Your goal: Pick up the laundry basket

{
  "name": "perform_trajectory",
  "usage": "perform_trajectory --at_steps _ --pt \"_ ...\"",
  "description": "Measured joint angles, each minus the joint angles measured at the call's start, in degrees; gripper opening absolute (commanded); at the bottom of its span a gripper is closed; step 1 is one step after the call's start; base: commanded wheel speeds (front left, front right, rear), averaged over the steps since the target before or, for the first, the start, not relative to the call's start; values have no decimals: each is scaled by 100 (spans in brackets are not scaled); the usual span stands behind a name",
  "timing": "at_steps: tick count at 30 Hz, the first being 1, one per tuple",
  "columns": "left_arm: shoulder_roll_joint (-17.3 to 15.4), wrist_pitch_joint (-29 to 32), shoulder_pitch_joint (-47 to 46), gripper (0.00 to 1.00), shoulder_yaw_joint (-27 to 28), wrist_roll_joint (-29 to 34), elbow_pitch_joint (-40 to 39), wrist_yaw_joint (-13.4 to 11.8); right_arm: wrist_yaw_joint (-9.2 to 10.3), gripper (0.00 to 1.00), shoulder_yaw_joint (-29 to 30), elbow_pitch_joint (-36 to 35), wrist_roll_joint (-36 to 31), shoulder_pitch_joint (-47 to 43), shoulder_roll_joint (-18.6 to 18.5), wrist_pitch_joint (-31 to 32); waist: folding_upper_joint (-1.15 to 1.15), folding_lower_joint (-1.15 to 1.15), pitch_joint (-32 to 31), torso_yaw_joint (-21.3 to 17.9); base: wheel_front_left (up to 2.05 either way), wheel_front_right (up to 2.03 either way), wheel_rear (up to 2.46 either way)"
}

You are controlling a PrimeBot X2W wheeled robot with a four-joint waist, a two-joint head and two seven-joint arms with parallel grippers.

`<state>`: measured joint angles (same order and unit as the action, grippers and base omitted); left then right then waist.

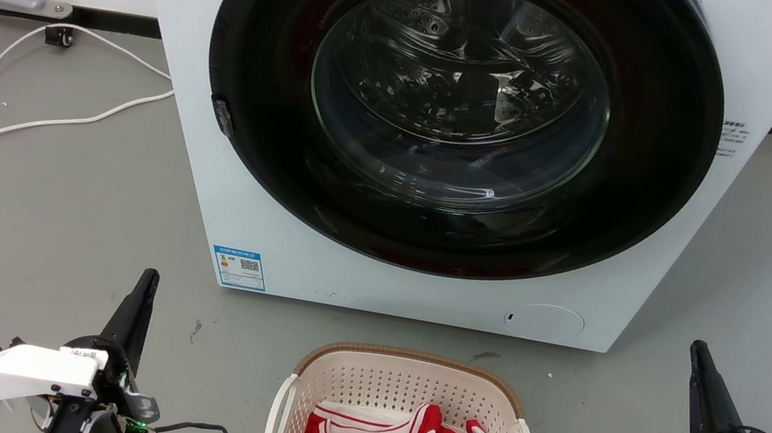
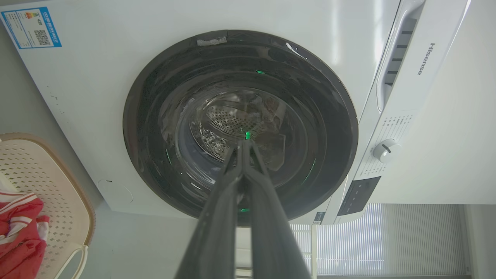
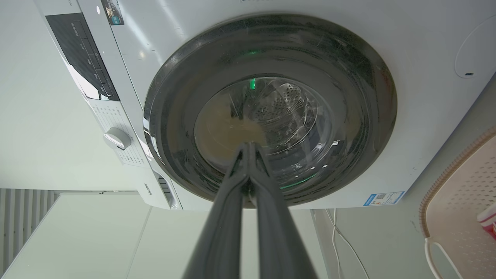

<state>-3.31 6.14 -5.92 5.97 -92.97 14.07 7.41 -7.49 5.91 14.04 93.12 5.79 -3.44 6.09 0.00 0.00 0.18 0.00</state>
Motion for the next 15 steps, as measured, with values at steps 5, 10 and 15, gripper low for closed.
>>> perform_trajectory --at_steps 5,10,15 --pt "2 0 0 0 4 2 0 0 0 0 4 0 -8 3 3 0 0 0 0 0 0 0 0" --pt "20 -2 64 100 -2 1 92 -2 0 100 1 91 -15 -69 13 -1 0 0 0 0 0 0 0" --pt "57 -74 257 100 -18 12 213 -9 1 100 -36 215 -43 -282 36 -63 0 0 0 -1 0 0 0"
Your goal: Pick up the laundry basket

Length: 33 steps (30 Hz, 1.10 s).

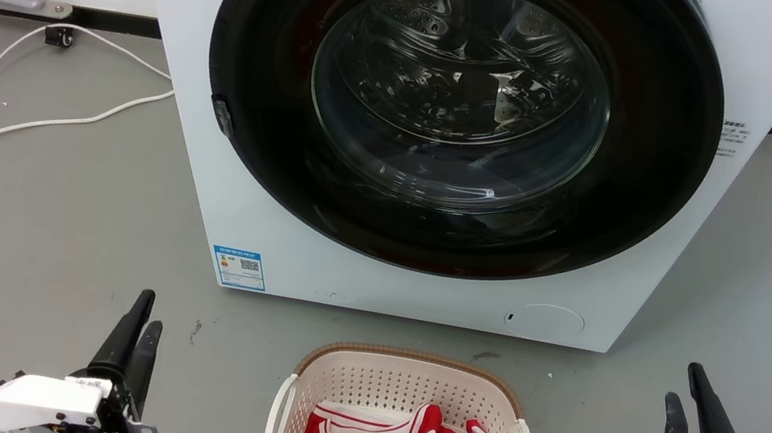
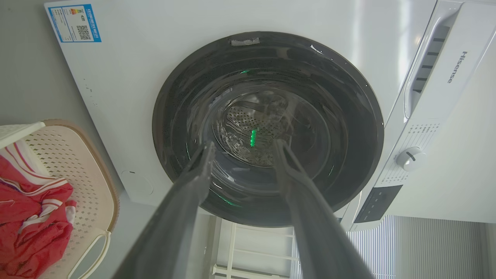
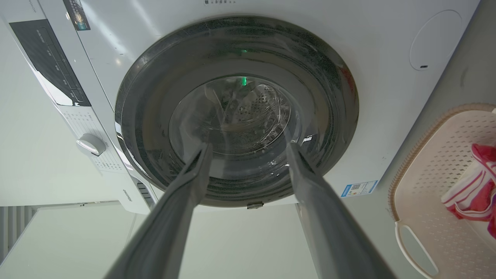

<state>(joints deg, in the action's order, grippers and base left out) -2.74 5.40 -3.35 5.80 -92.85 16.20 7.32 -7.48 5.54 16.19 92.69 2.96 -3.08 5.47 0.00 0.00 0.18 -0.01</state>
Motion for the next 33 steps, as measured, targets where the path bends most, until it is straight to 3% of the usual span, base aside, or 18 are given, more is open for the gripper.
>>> perform_trajectory --at_steps 16,33 --pt "0 -420 82 100 156 621 -225 0 1 100 -26 -146 -742 -55 7 -430 0 0 -1 -11 0 0 0" --pt "-1 -795 82 100 571 2253 -942 -248 1 100 159 -1050 -3484 -28 12 -799 0 0 42 -7 0 0 0"
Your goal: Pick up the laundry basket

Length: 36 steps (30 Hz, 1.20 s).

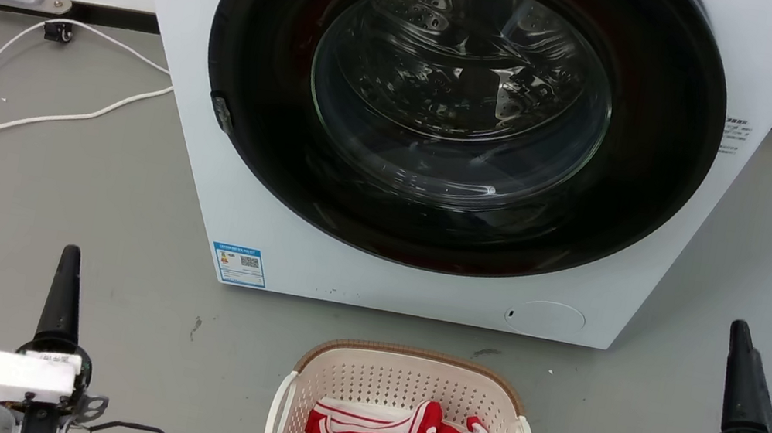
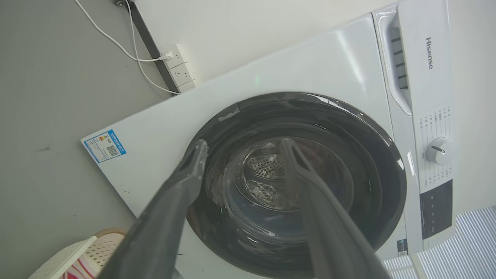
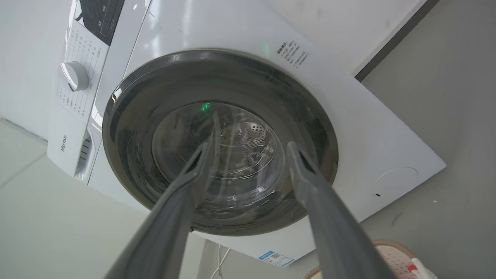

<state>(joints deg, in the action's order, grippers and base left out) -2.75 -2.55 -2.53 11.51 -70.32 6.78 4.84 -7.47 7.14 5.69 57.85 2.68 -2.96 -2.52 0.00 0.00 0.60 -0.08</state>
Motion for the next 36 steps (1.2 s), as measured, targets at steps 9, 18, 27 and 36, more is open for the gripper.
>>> perform_trajectory --at_steps 9,18,27,36 --pt "1 -169 55 100 -548 1610 -680 -422 -1 100 -247 -555 -1515 25 1 -171 0 0 55 0 0 0 0" --pt "-1 -328 110 100 -1061 2843 -1026 -394 -1 100 -439 -827 -2706 21 2 -330 0 0 86 -14 0 0 0" --pt "-45 -474 208 100 -1346 3656 -1047 -67 -2 100 -492 -827 -3484 -63 2 -477 0 0 108 -50 0 0 0" --pt "-242 -613 237 100 -1749 4462 -996 -200 -2 100 -453 -485 -4018 -204 2 -612 0 0 94 -75 0 0 0"
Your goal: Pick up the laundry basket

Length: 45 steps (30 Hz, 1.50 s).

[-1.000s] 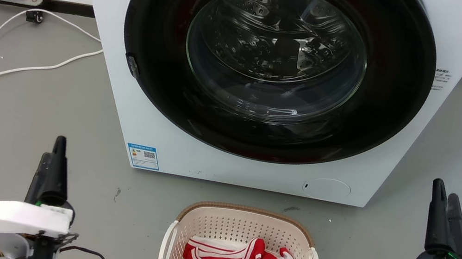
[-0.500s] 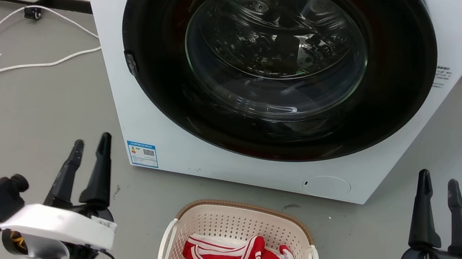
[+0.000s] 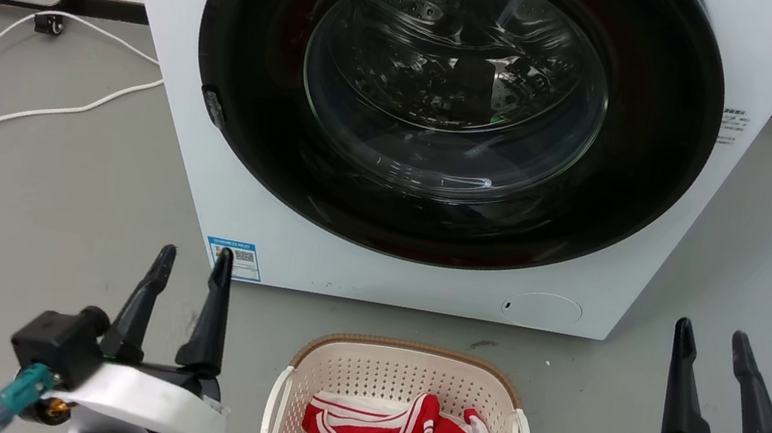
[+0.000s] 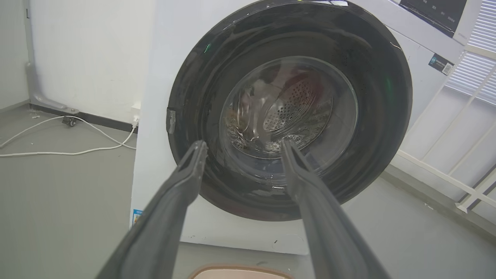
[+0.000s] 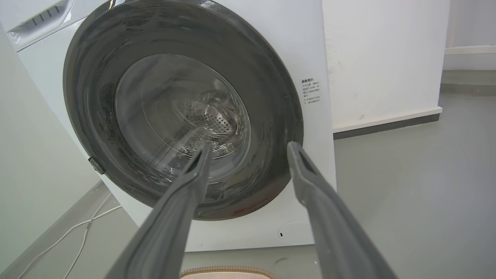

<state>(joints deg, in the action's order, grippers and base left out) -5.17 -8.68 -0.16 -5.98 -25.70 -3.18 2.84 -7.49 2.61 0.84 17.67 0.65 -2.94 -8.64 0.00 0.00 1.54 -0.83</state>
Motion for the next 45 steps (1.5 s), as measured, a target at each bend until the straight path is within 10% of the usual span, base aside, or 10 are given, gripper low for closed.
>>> perform_trajectory --at_steps 17,45 --pt "-322 -219 56 100 -627 761 230 -333 0 100 -48 437 -877 -11 0 -227 0 0 -5 -39 0 0 0" --pt "182 -584 334 100 -64 1860 642 283 -1 100 -38 491 -1287 -63 1 -594 0 0 39 -100 0 0 0"
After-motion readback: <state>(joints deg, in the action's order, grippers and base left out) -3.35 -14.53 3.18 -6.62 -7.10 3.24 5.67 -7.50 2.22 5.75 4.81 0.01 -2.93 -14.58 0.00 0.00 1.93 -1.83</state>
